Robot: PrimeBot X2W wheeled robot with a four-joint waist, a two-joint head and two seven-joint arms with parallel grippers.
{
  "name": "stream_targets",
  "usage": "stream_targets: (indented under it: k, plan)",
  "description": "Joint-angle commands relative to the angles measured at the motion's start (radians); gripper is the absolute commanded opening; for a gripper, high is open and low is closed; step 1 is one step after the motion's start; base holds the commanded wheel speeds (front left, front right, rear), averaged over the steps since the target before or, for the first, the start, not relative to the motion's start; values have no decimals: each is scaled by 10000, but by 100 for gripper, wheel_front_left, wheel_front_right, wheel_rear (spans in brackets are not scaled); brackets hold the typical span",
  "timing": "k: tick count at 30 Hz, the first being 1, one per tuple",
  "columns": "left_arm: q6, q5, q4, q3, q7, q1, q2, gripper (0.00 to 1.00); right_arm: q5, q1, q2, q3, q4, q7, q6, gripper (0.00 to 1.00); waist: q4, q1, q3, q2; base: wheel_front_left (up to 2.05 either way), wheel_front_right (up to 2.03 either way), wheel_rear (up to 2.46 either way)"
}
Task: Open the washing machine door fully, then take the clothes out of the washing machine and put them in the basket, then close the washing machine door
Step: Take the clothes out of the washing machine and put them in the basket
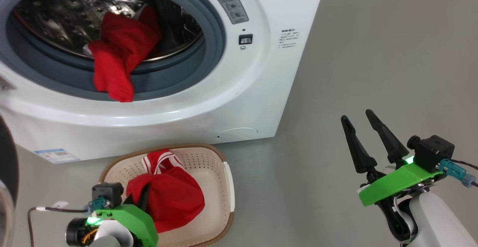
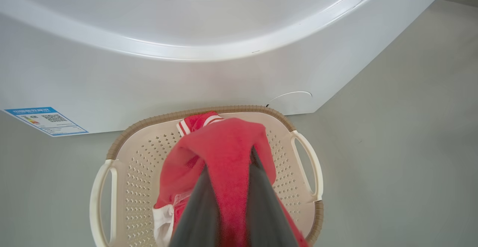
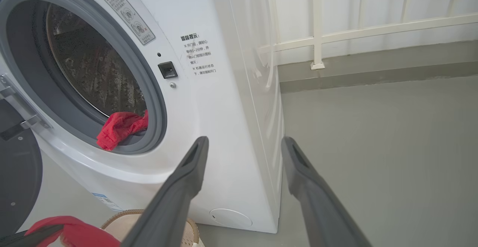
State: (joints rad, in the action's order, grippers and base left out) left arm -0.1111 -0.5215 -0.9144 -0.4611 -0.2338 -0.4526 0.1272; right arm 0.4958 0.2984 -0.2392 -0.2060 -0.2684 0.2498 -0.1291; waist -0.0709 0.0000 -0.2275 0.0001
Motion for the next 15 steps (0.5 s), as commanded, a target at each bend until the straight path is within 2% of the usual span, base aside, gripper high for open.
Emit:
stream_targets:
  k: [1,7,15]
  plan:
    - [-50,-32,-36,236,-161,-365,207,0,140,156,-107,-183,260,120,-16,100,-137,0,-119,-1,0,0,0]
    - [-153,-158,-1654,225,-261,-980,23,0,151,287,-125,-182,277,120,-16,100,-500,0,-405,-1,0,0,0]
    - [-188,-383,-2519,310,-276,-1349,20,0,166,417,-123,-189,275,120,-16,100,-833,0,-617,-1,0,0,0]
